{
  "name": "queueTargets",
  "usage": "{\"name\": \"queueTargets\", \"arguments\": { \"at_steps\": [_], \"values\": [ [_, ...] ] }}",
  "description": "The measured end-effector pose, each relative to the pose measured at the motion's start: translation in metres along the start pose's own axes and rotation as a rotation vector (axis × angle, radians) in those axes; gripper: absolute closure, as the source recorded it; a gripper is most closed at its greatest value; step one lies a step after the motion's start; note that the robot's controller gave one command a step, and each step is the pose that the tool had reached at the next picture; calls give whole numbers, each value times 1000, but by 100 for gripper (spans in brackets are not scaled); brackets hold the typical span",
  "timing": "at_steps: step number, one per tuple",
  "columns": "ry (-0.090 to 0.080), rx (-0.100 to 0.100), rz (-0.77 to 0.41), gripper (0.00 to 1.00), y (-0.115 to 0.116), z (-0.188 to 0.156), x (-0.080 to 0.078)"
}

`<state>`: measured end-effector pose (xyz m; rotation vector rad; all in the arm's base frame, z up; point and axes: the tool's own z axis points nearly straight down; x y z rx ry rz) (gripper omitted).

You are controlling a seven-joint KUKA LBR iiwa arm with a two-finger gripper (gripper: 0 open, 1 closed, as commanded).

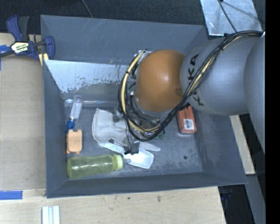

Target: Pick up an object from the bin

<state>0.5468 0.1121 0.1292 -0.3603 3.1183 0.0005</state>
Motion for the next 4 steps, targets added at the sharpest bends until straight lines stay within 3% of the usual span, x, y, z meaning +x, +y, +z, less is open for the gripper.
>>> {"name": "queueTargets", "arguments": {
  "at_steps": [1,2,3,4],
  "values": [
    [-1,0,164,0,3,1,44],
    [4,0,184,0,13,4,72],
    [-2,-1,200,0,-15,55,55],
    [-9,-1,241,100,-23,61,52]
  ]
}}
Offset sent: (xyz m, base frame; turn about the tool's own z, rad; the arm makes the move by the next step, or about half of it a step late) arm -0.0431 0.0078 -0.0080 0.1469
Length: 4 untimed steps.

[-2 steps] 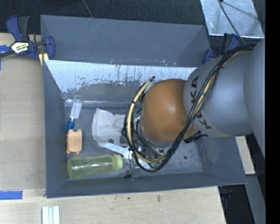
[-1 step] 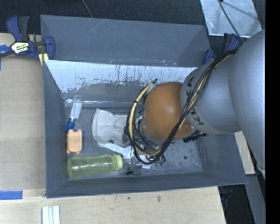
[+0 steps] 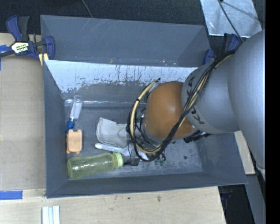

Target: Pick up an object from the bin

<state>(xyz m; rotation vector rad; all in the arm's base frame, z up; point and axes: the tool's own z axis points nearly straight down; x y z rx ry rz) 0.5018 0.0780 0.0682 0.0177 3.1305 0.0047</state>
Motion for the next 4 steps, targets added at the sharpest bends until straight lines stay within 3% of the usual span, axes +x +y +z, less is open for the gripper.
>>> {"name": "queueTargets", "arguments": {
  "at_steps": [1,2,3,4],
  "values": [
    [5,1,7,100,-1,-2,2],
    [9,3,14,100,-9,-115,-12],
    [9,3,15,100,-9,-114,-12],
    [14,3,22,100,-17,-165,-18]
  ]
}}
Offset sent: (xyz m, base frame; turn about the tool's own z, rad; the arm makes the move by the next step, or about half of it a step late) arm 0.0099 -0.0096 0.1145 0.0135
